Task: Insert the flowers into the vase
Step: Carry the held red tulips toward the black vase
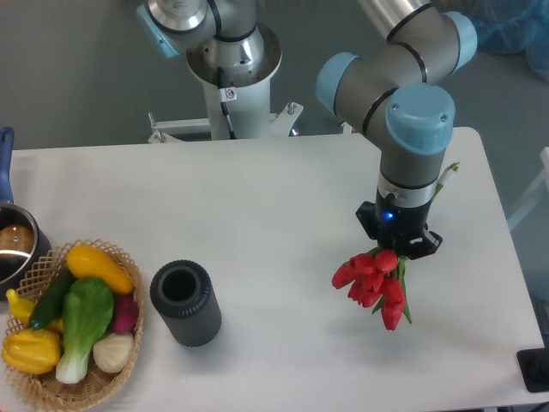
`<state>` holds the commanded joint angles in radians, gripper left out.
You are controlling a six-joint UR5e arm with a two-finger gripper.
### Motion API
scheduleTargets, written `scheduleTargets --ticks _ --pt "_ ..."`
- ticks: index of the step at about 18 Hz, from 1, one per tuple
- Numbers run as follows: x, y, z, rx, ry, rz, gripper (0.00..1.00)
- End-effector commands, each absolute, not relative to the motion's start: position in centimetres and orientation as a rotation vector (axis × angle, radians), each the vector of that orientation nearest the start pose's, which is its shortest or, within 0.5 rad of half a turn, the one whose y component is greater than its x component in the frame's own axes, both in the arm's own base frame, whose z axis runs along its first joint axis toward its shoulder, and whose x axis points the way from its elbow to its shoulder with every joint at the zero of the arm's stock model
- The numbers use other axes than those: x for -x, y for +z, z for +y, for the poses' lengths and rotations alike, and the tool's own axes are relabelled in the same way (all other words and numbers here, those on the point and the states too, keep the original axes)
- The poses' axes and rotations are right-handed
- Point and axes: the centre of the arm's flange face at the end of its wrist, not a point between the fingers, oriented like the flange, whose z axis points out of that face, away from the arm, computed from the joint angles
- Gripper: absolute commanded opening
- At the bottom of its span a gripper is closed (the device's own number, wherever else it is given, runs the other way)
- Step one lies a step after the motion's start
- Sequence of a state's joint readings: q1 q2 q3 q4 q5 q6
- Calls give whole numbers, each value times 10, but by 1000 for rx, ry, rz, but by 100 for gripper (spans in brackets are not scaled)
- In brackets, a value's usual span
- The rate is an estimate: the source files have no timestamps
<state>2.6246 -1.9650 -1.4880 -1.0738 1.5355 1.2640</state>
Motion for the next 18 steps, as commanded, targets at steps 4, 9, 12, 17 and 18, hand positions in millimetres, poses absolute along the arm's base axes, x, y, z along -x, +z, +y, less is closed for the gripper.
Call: scheduleTargets --ticks 4,9,12,17,18 --pt "499 361 444 2998 243 334 16" --pt "486 353 454 2993 219 364 14" --pt "480 353 459 2931 178 360 13" --pt "480 375 465 2744 171 340 13" --pt "480 377 467 2707 161 326 14"
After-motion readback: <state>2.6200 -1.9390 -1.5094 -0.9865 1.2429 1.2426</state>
